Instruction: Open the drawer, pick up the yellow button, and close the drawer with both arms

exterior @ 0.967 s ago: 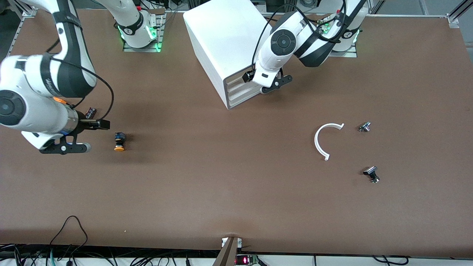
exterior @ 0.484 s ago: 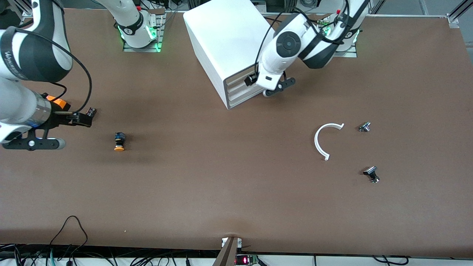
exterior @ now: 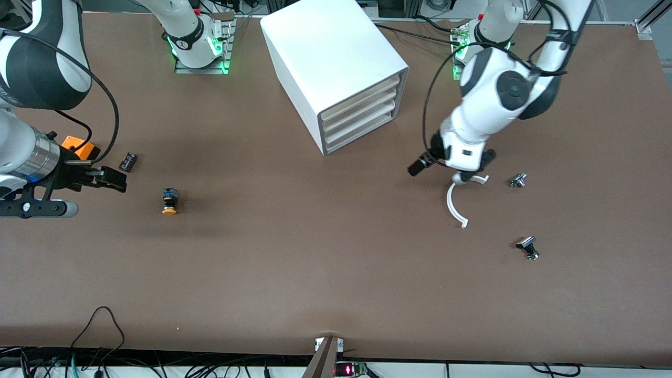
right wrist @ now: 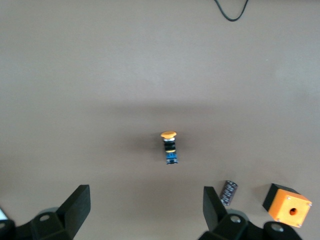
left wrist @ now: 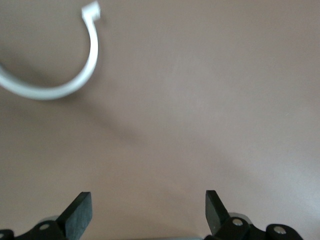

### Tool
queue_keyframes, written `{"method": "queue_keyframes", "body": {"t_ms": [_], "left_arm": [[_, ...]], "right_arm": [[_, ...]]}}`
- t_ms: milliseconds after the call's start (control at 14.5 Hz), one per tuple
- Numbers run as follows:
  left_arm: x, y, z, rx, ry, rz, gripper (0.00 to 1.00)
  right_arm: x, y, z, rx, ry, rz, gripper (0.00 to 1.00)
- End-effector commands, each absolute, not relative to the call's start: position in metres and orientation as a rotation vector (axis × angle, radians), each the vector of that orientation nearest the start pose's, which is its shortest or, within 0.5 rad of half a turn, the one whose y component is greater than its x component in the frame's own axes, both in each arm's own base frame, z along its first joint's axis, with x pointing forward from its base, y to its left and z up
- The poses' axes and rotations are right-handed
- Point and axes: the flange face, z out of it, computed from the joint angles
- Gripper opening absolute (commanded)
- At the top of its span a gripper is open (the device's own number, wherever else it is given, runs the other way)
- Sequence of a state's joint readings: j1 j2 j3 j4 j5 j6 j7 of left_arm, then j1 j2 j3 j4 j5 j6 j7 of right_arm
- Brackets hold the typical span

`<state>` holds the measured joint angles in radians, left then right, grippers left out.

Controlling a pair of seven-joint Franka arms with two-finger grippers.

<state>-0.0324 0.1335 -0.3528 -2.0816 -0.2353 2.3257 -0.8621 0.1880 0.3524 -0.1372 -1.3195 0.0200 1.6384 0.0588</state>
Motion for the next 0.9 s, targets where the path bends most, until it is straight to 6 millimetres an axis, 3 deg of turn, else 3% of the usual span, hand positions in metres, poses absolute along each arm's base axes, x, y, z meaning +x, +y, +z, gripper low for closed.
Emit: {"method": "queue_keyframes", "body": {"t_ms": [0, 207, 414, 553, 829], "left_arm": [[0.547, -0.164, 0.413, -3.317, -0.747, -0.036, 1.00], [0.565, -0.089, 0.460, -3.358, -0.445, -0.024, 1.00], [0.571, -0.025, 0.503, -3.343, -0.130, -0.031, 1.00], [0.567, -0.008, 0.529, -3.284, 0.002, -0.042, 1.00], [0.561, 0.003, 0.574, -3.175, 0.084, -0.029, 1.00]], "right_arm": [[0.657, 0.037, 0.539, -3.132, 0.042, 0.036, 1.00], [0.656, 0.028, 0.539, -3.147, 0.052, 0.050, 1.00], [0.655, 0.026, 0.541, -3.179, 0.039, 0.044, 1.00], [0.655, 0.027, 0.541, -3.199, -0.066, 0.046, 1.00], [0.653, 0.026, 0.538, -3.196, -0.142, 0.073, 1.00]]}}
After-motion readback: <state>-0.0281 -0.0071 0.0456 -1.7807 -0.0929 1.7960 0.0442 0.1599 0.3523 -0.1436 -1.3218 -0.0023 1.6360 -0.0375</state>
